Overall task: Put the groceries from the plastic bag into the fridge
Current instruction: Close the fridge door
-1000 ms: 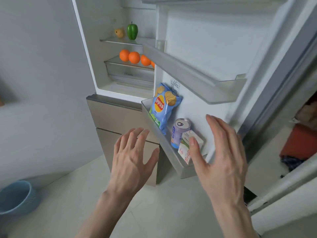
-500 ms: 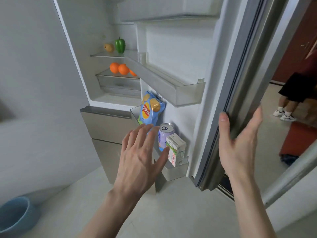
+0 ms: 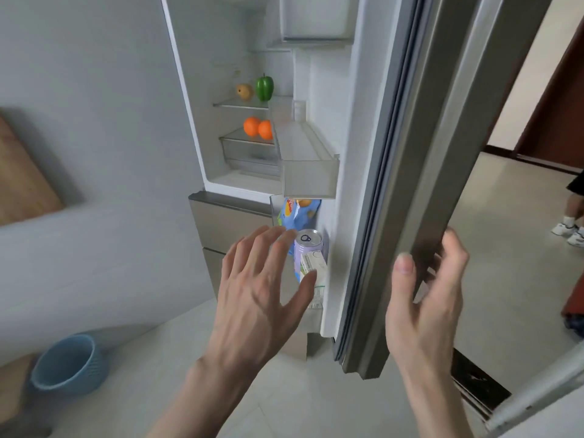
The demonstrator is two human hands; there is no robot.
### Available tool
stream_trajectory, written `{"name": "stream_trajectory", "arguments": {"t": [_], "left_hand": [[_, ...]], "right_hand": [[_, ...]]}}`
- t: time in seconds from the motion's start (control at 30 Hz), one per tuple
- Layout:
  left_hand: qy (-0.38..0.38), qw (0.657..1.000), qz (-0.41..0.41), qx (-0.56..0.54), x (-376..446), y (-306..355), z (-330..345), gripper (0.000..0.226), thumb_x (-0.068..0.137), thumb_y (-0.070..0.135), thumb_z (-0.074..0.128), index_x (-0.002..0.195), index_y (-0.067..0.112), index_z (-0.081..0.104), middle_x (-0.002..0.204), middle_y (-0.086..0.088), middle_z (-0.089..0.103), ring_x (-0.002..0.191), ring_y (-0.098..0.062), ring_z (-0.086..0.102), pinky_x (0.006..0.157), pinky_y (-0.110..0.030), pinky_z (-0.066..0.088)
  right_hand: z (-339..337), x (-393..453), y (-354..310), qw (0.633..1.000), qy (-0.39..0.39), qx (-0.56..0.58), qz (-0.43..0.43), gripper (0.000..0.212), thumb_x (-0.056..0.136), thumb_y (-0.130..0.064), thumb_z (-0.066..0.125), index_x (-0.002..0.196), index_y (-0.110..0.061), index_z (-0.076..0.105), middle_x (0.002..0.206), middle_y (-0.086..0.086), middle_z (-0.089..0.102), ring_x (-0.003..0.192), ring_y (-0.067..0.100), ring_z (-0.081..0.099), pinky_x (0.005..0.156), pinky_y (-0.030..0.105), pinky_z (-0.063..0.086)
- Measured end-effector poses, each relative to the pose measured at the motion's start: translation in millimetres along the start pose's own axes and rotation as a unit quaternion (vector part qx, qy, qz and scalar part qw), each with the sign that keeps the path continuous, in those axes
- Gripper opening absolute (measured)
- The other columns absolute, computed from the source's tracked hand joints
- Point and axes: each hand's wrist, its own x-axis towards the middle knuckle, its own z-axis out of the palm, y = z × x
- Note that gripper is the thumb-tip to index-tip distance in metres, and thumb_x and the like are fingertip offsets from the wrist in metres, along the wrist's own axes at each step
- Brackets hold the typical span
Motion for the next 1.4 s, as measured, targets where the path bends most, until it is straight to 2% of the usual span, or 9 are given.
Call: {"name": "stream_trajectory", "arguments": {"t": [0.13,0.23,0.43,0.57,0.73,0.93,1.1,1.23,1.4], "left_hand": [[0.027,0.999,-0.016,0.011,-7,-13,-17,0.051,0.097,0.045,0.059,0.139,0.016,0.057,0.135,0.003,0.058,0.131,-0.024,0.052,0.109,-0.041,0.042],[0.043,0.998,-0.031,0.021,-12,-23,-28,0.049,0.096,0.042,0.062,0.136,0.014,0.059,0.133,0.002,0.06,0.128,-0.025,0.053,0.105,-0.042,0.044],[0.078,0.995,-0.057,0.035,-14,-40,-52,0.047,0.096,0.037,0.065,0.136,0.012,0.06,0.133,0.0,0.061,0.124,-0.024,0.056,0.102,-0.038,0.046],[0.09,0.991,-0.083,0.059,-14,-51,-63,0.051,0.096,0.037,0.064,0.141,0.015,0.056,0.135,0.001,0.059,0.123,-0.022,0.056,0.1,-0.035,0.047],[0.094,0.984,-0.128,0.081,-17,-70,-68,0.06,0.099,0.042,0.058,0.149,0.01,0.047,0.14,-0.003,0.056,0.124,-0.024,0.057,0.099,-0.041,0.05],[0.072,0.975,-0.191,0.092,-11,-103,-63,0.082,0.097,0.051,0.056,0.163,0.017,0.019,0.16,0.001,0.035,0.144,-0.019,0.041,0.107,-0.043,0.049],[0.067,0.974,-0.206,0.064,9,-142,-51,0.093,0.096,0.05,0.059,0.165,0.022,0.004,0.169,-0.005,0.016,0.155,-0.02,0.025,0.115,-0.045,0.043],[0.066,0.971,-0.226,0.047,29,-186,-37,0.097,0.092,0.046,0.064,0.165,0.025,0.003,0.171,-0.007,0.005,0.156,-0.027,0.021,0.111,-0.05,0.047],[0.097,0.967,-0.235,-0.002,57,-235,-21,0.097,0.09,0.038,0.071,0.164,0.03,0.009,0.17,-0.008,0.001,0.157,-0.027,0.013,0.117,-0.047,0.038]], "right_hand": [[23,-13,-9,0.998,-0.029,0.052,-0.015,0.054,0.104,-0.057,0.034,0.143,-0.02,0.043,0.122,0.002,0.06,0.103,0.015,0.061,0.087,0.027,0.049],[40,-19,-14,0.995,-0.076,0.059,-0.032,0.058,0.104,-0.061,0.027,0.147,-0.022,0.039,0.139,-0.021,0.048,0.123,-0.007,0.05,0.099,0.008,0.036],[83,-20,-16,0.979,-0.186,0.071,-0.05,0.061,0.102,-0.067,0.023,0.151,-0.034,0.035,0.147,-0.006,0.046,0.138,0.007,0.046,0.111,0.022,0.036],[113,-16,-20,0.963,-0.246,0.078,-0.075,0.066,0.102,-0.066,0.025,0.152,-0.026,0.043,0.149,-0.003,0.045,0.138,0.007,0.046,0.107,0.009,0.035],[155,-15,-24,0.937,-0.324,0.084,-0.101,0.065,0.102,-0.069,0.026,0.155,-0.032,0.039,0.156,-0.018,0.033,0.143,0.002,0.04,0.105,0.005,0.034],[207,-6,-22,0.909,-0.385,-0.002,-0.159,0.065,0.101,-0.069,0.028,0.161,-0.047,0.016,0.167,-0.018,0.014,0.151,0.008,0.027,0.105,0.045,0.053],[252,8,-13,0.891,-0.396,-0.092,-0.2,0.07,0.103,-0.067,0.031,0.164,-0.04,0.008,0.172,-0.007,-0.005,0.156,0.027,0.019,0.119,0.05,0.035],[289,27,-5,0.879,-0.4,-0.151,-0.21,0.075,0.102,-0.065,0.034,0.164,-0.038,0.001,0.17,-0.008,-0.025,0.16,0.032,-0.005,0.124,0.051,0.019],[333,54,7,0.88,-0.368,-0.194,-0.229,0.076,0.102,-0.063,0.039,0.165,-0.036,0.006,0.172,-0.003,-0.017,0.16,0.036,0.003,0.121,0.055,0.026]]}}
